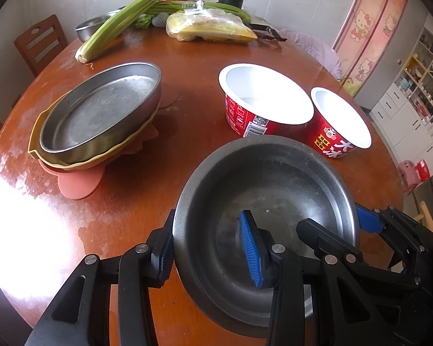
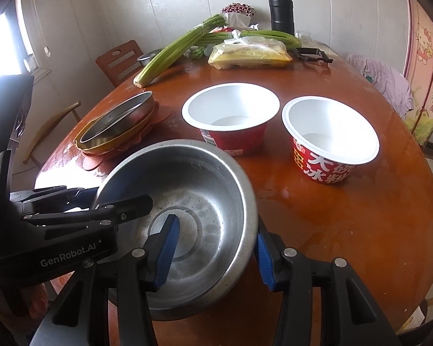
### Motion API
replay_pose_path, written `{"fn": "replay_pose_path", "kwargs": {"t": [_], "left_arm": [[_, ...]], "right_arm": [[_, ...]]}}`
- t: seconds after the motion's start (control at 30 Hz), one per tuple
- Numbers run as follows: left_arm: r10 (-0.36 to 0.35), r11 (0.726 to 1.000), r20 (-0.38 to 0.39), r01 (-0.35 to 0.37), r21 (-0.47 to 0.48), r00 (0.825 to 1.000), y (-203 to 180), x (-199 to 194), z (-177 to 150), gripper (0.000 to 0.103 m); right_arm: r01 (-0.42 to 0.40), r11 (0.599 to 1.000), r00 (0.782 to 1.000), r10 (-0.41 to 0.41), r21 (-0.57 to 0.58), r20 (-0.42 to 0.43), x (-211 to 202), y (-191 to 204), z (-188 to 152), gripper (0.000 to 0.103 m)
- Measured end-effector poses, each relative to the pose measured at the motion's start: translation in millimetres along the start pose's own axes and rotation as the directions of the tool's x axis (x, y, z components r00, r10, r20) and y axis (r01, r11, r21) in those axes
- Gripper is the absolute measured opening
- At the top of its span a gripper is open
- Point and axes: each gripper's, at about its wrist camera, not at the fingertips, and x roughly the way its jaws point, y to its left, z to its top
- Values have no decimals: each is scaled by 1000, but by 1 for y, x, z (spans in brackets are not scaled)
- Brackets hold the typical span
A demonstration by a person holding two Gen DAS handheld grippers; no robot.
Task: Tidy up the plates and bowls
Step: 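Carry the steel bowl beside the white bowls and set it down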
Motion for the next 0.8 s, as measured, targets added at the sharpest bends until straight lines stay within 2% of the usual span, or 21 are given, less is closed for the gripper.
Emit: {"fn": "replay_pose_path", "kwargs": {"t": [0.4, 0.8], "left_arm": [[6, 1000, -3, -6, 6, 1000, 0, 5, 1, 44], [11, 1000, 27, -11, -6, 1000, 6, -3, 3, 44]], "right_arm": [[-2, 1000, 1000, 2, 7, -7, 1, -2, 0, 50], [-10, 999, 1000, 10, 44, 15, -3, -13, 7, 50]]}}
